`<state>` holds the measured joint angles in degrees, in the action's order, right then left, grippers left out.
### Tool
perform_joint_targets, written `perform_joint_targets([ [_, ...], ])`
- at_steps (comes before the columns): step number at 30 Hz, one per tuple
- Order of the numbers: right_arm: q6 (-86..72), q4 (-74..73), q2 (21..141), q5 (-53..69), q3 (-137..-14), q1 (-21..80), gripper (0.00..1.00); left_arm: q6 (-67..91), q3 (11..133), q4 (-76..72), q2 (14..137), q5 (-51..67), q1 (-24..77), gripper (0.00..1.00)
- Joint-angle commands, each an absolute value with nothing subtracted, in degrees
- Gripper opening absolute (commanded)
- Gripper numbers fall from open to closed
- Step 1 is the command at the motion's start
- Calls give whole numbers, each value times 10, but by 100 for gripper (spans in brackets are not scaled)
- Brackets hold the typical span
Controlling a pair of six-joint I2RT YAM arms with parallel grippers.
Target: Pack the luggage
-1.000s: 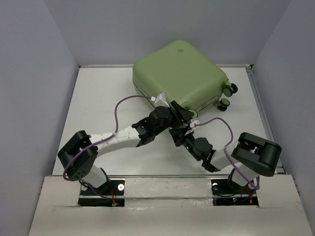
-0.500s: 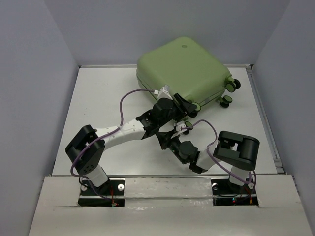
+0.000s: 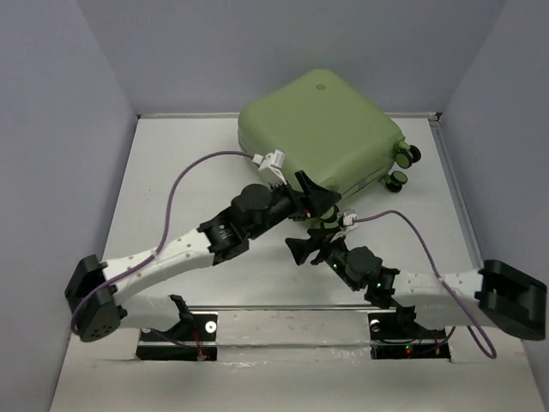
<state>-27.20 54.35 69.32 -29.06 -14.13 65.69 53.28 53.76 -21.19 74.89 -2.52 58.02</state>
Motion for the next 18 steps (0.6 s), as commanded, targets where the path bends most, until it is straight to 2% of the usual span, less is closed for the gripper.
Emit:
perform_joint_targets([
  [1, -315, 202, 548, -337, -200, 656, 94, 406, 533, -180, 611, -109, 570, 99],
  [4, -325, -30, 498, -380, -295, 656, 100, 369, 481, -113, 520, -146, 556, 99],
  [5, -325, -31, 498, -381, -295, 656, 100, 366, 481, -101, 519, -146, 556, 99],
  [7, -326, -134, 502, -416, -344, 656, 100, 360, 439, -88, 499, -140, 555, 96],
  [12, -279, -206, 517, -442, -439, 627, 100, 338, 352, -123, 525, -98, 555, 90],
  [18, -186, -244, 548, -391, -518, 528, 100, 296, 363, -185, 629, -48, 555, 83],
])
